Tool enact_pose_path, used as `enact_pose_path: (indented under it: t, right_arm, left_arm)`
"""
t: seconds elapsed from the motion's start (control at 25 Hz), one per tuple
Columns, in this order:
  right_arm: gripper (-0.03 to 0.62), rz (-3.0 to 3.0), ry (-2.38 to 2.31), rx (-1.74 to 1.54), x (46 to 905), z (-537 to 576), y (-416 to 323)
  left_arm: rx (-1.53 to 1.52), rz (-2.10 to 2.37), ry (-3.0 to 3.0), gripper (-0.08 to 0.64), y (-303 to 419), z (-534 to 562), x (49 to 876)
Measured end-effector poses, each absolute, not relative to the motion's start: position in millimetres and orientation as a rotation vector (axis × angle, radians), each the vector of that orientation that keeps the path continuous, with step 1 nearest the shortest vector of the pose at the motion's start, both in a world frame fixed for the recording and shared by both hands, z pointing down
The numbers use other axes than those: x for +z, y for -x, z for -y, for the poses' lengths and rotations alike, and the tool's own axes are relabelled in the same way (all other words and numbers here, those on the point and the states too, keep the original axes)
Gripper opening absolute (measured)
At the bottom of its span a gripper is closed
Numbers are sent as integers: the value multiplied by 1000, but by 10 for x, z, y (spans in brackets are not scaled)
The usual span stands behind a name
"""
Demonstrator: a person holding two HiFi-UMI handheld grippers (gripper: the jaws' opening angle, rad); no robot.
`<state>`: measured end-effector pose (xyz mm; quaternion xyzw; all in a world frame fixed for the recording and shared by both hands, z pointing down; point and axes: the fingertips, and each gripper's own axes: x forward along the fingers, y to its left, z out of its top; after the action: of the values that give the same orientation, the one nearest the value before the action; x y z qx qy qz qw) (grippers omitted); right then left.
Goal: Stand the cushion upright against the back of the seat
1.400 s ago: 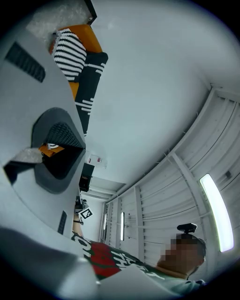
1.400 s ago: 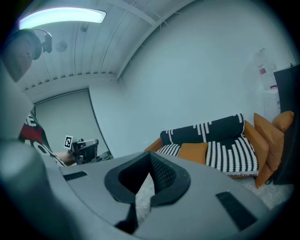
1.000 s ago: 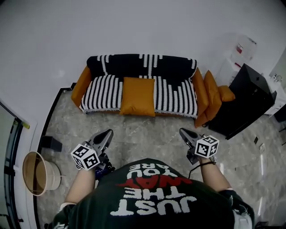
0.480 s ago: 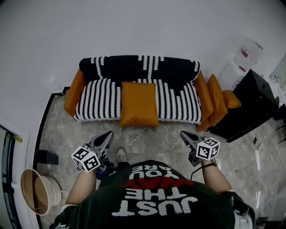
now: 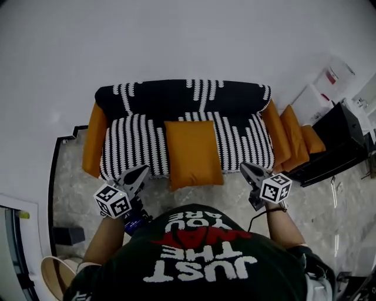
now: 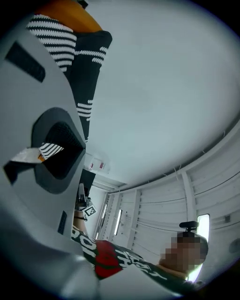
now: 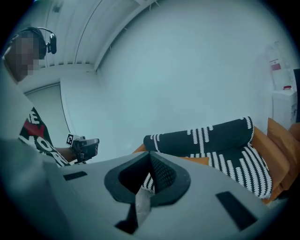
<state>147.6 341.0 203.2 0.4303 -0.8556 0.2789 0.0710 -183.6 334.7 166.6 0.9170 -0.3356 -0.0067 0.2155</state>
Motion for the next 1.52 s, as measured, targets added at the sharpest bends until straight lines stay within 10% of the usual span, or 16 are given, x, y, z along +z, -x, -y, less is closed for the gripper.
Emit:
enact_pose_path:
  t: [1.08, 1.52]
  right_arm:
    - [26, 2542, -892, 862, 3126, -1112, -1657]
    - [25, 2446, -895, 978, 4303, -1175, -1382]
  left_arm:
    - [385, 922, -2153, 0, 1015, -1554, 3454]
    - [526, 755, -1908, 289, 1078, -1320, 5423]
